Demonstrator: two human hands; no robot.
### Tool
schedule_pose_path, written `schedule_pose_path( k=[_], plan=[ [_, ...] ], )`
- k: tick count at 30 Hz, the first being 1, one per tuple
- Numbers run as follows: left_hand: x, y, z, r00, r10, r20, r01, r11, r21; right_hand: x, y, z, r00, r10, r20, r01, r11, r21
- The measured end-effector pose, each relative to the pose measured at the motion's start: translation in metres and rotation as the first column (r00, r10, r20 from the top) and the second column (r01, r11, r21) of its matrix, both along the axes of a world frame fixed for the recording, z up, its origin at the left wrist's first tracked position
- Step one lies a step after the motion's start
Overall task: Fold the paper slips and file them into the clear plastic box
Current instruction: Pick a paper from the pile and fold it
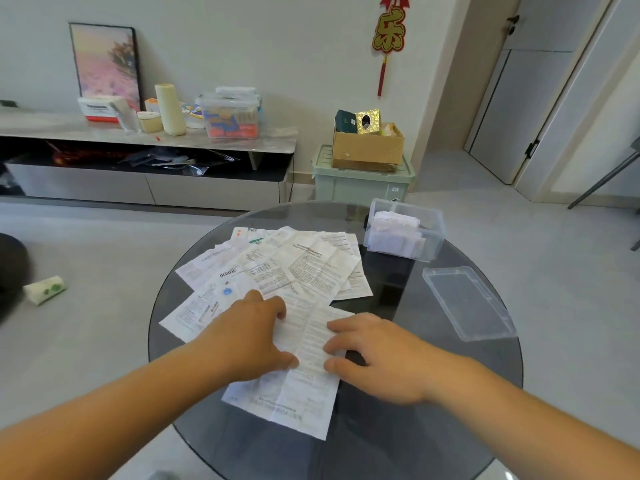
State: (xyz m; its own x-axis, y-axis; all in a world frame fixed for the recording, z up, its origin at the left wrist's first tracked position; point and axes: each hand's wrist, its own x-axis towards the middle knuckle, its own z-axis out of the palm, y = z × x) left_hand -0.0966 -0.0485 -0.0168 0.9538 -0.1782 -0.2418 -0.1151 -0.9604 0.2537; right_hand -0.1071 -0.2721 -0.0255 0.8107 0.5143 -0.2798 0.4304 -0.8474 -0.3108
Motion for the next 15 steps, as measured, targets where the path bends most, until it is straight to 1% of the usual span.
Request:
schedule_pose_path(
  k=[5,8,10,12,15],
  plan=[
    [-0.001,-0.005,-0.001,0.999,0.024,-0.022,-0.024,0.999,-0.038,-0.009,-0.011,-0.007,0.996,-0.064,0.067,0.064,0.998,0.007],
    [-0.001,-0.01,0.0,1.0,0.013,-0.027,-0.016,0.995,-0.102,-0.013,-0.02,-0.007,0.991,-0.104,0.081,0.103,0.995,0.015],
    [0.002,-0.012,-0.001,0.998,0.028,-0.057,-0.039,0.982,-0.184,-0.014,-0.024,-0.006,0.991,-0.119,0.068,0.117,0.993,0.031],
    [0.004,-0.013,0.0,0.992,0.064,-0.112,-0.094,0.954,-0.285,-0.015,-0.028,-0.004,0.989,-0.136,0.052,0.133,0.99,0.055],
    [0.01,-0.013,0.002,0.975,0.093,-0.203,-0.178,0.873,-0.454,-0.018,-0.034,-0.002,0.986,-0.161,0.04,0.158,0.985,0.066]
  ],
)
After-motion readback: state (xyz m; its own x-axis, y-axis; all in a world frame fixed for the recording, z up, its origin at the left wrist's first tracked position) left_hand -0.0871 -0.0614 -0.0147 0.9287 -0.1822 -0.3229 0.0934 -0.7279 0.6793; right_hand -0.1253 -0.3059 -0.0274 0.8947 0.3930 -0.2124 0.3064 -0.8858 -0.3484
